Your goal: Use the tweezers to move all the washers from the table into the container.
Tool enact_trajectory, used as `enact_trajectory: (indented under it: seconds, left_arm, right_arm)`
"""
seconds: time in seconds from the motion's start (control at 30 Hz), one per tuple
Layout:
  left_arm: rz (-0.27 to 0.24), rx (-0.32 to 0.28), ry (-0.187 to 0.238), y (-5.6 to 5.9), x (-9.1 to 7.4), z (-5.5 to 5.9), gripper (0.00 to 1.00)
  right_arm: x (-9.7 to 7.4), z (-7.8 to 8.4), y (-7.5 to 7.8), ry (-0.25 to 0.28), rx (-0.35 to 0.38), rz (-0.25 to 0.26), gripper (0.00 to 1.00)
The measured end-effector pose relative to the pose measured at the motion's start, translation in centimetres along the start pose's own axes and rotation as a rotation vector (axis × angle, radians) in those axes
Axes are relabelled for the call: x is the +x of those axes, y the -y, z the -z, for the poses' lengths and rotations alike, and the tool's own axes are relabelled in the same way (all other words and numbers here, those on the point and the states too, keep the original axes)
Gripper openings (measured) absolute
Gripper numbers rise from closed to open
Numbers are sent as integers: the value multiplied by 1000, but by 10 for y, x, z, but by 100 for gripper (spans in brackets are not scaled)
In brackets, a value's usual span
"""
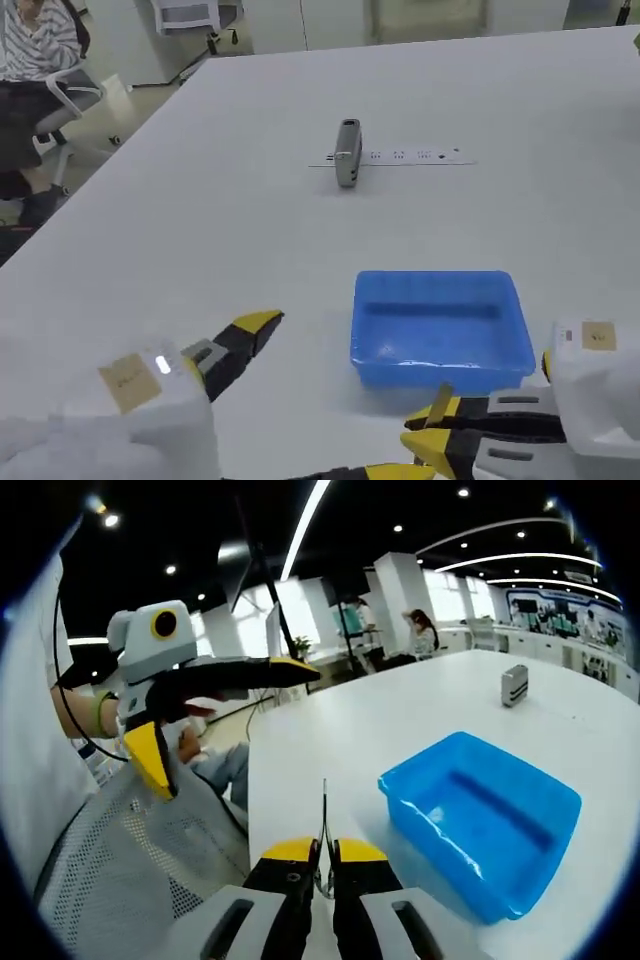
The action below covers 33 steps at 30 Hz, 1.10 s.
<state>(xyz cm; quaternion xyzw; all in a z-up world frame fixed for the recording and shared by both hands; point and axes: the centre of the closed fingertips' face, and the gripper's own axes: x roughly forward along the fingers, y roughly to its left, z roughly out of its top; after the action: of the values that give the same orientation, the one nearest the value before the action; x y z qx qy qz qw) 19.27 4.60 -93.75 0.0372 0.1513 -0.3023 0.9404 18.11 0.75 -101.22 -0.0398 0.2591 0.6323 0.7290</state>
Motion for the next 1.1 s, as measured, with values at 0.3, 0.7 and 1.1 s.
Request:
enact_trajectory:
  seconds: [0.3, 0.7, 1.1]
  left_arm:
    - [-153, -24, 197, -29, -14, -24, 99]
    - [-160, -83, 199, -36, -15, -19, 99]
    - [-148, -84, 140, -35, -11, -8, 99]
  right_arm:
    - [-22, -17, 14, 42, 6, 64, 3]
    - [-63, -46, 49, 208, 135, 157, 3]
    - [-83, -49, 109, 313, 322, 255, 3]
